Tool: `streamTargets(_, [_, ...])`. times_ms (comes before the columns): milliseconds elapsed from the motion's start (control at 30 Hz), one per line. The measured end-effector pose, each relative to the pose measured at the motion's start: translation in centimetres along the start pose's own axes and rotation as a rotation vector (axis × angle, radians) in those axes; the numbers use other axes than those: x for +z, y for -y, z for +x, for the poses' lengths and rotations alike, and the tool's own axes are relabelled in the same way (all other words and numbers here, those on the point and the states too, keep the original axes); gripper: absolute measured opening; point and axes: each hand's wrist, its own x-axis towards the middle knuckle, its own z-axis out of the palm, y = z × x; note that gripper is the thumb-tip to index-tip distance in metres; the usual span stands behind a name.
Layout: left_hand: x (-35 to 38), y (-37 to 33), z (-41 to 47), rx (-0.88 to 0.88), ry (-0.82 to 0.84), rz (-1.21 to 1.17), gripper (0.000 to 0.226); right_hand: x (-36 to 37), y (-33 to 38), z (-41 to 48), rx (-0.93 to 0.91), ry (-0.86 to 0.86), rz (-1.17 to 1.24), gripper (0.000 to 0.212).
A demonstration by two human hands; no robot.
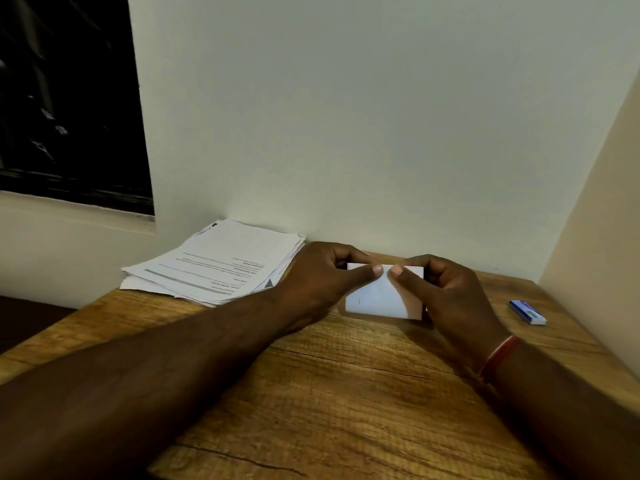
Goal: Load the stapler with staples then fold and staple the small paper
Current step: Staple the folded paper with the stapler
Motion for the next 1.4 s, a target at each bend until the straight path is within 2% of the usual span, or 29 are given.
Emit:
streamTargets(200, [-0.3, 0.2, 0.0, 0.028, -0.030, 0.006, 0.016, -0.1, 0.0, 0.2, -0.055, -0.088, -0.121, 0.008])
streamTargets(433, [-0.5, 0.5, 0.6, 0.057, -0.045, 0.074, 0.016, -0.2, -0.1, 0.6, -0.078, -0.151, -0.159, 0.003])
streamTargets(667, [-0.6, 0.1, 0.4, 0.085, -0.076, 0.038, 0.014, -0.4, -0.1, 0.9, -0.064, -0.180, -0.174, 0.004])
streamTargets(833, [-1.0, 0.1, 0.6, 0.151, -0.129, 0.087, 0.008, -0.4, 0.0, 0.7, -0.035, -0.169, -0.083, 0.010])
streamTargets(933, [-1.4, 0.0, 1.0, 0.212, -0.184, 0.136, 0.004, -0.2, 0.1, 0.7, -0.037, -0.249, -0.103, 0.028])
streamTargets(1000, [-1.5, 0.0, 1.3, 0.266, -0.236, 0.192, 0.002, -0.1, 0.4, 0.7, -0.017, -0.311, -0.106, 0.030])
streamTargets(1100, [-1.3, 0.0, 1.5, 0.402, -0.263, 0.259, 0.005, 0.1, 1.2, 0.2, 0.121, -0.216, 0.035, 0.036])
streamTargets(1233, [-0.7, 0.2, 0.9, 0.749, -0.144, 0.419, 0.013, 1.3, 2.0, -0.9, 0.370, 0.048, 0.421, 0.047])
streamTargets(1333, [-0.3, 0.3, 0.5, 0.924, -0.058, 0.534, 0.014, 1.2, 2.0, -0.4, 0.427, 0.061, 0.606, 0.031])
streamTargets(1400, [-0.1, 0.5, 0.4, 0.952, -0.034, 0.548, 0.012, 0.7, 2.0, 0.0, 0.466, 0.039, 0.726, 0.027])
